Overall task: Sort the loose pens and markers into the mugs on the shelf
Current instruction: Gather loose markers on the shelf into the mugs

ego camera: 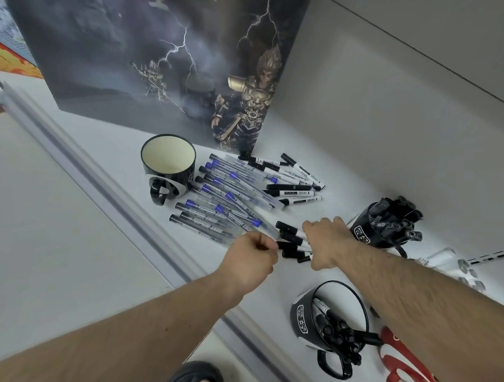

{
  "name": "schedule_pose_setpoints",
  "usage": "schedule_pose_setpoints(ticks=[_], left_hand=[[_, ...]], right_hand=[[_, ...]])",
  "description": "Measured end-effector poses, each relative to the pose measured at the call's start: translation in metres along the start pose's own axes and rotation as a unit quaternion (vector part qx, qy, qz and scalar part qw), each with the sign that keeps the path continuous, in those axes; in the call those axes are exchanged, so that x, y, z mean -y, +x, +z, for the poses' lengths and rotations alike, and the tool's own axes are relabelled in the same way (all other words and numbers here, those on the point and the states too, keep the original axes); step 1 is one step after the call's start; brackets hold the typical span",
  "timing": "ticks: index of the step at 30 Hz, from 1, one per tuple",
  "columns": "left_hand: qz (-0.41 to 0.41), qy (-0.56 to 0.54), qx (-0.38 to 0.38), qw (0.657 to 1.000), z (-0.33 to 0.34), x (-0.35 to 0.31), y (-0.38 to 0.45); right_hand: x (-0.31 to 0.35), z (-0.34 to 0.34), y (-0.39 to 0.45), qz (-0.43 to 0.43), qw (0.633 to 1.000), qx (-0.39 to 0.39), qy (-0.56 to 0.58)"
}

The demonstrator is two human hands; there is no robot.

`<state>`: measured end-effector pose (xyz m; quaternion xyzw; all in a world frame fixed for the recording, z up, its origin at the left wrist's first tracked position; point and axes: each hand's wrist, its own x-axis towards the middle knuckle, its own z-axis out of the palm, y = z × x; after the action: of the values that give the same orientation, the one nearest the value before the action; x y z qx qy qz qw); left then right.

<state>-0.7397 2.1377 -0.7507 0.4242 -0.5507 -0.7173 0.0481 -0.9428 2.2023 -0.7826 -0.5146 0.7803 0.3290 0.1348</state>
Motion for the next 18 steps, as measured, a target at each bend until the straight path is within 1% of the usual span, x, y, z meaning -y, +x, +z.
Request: schedule_pose_setpoints(ticks=[2,4,10,13,15,18], left_hand=[[-0.005,-0.003,-0.002,1.0,-0.002,0.001,0.002],[-0.011,-0.003,-0.003,1.0,-0.004,0.003,0.003],[-0.025,-0.013,-0.002,1.0,-0.004,0.005,0.002],[-0.025,-0.022,0.0,0.999,-0.005,0.005,0.002],[-0.023,-0.031,0.011,0.999,-0.004,0.005,0.002],[-0.006,-0.055,0.035,0.998,0.002,-0.002,-0.002]], right_hand=[[0.001,0.003,0.0,-0.008,1.0,-0.017,-0.003],[0.001,0.003,0.001,-0.006,1.0,-0.018,0.016],[-0.004,0.002,-0.007,0.029,0.989,0.006,0.148],[-0.008,-0.008,-0.01,0.032,0.983,-0.015,0.182],[-0.01,-0.021,-0.013,0.049,0.968,-0.043,0.242],[-0.011,-0.05,-0.03,0.09,0.936,-0.075,0.333]])
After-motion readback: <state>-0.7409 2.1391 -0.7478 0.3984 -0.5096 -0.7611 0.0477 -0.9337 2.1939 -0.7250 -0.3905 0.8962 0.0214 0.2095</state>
